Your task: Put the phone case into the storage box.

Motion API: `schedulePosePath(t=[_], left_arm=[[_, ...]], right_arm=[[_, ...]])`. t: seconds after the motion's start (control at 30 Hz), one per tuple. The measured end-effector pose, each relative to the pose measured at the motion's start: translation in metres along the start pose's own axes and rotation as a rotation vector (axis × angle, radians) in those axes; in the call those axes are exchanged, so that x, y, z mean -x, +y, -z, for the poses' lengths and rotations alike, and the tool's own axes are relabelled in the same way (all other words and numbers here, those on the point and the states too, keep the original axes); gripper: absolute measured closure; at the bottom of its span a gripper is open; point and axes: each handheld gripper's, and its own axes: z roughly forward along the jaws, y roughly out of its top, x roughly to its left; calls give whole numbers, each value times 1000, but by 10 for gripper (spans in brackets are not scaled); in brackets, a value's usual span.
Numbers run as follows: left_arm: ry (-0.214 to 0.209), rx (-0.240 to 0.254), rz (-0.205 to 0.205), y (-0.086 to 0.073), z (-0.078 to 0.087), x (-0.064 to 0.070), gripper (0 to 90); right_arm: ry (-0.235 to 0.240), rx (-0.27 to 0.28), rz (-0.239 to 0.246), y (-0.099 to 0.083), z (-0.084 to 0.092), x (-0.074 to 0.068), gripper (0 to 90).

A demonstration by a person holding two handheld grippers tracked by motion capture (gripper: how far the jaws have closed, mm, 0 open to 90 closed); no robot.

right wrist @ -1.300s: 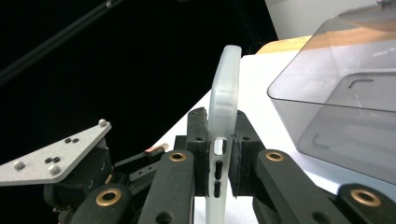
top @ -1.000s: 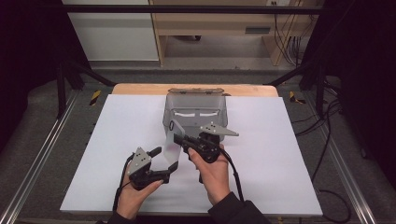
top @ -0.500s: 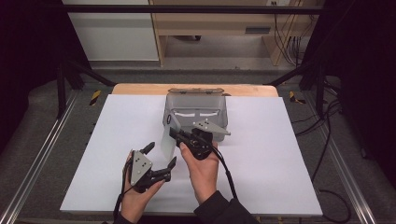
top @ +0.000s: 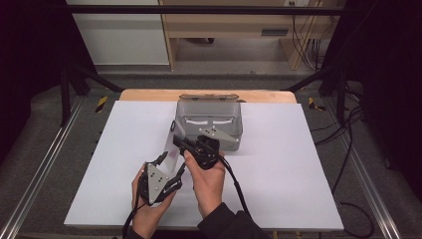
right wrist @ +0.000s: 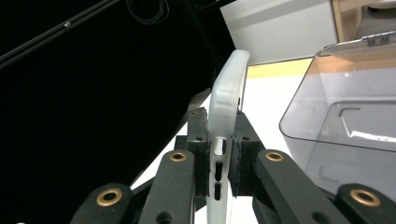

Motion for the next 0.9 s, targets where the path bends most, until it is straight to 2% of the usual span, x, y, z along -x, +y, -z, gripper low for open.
schedulePosePath(t=[0.2,0.4,0.57,0.63,0.9], left_arm=[[24,8,-5,-1,-1,-1,395],[53,-11,24,-3,0,-6,447],[83,-14,30,-6,1,-7,513],[106,-12,24,-7,2,-6,525],[147,-12,2,-8,5,-6,600]], right_arm=[[-4,2,-6,-1,-2,-4,813],[-4,-1,8,-3,-4,-10,813],[-11,-3,11,-6,-7,-15,812],[-15,-2,10,-6,-8,-16,811],[-32,1,4,-7,-12,-23,805]])
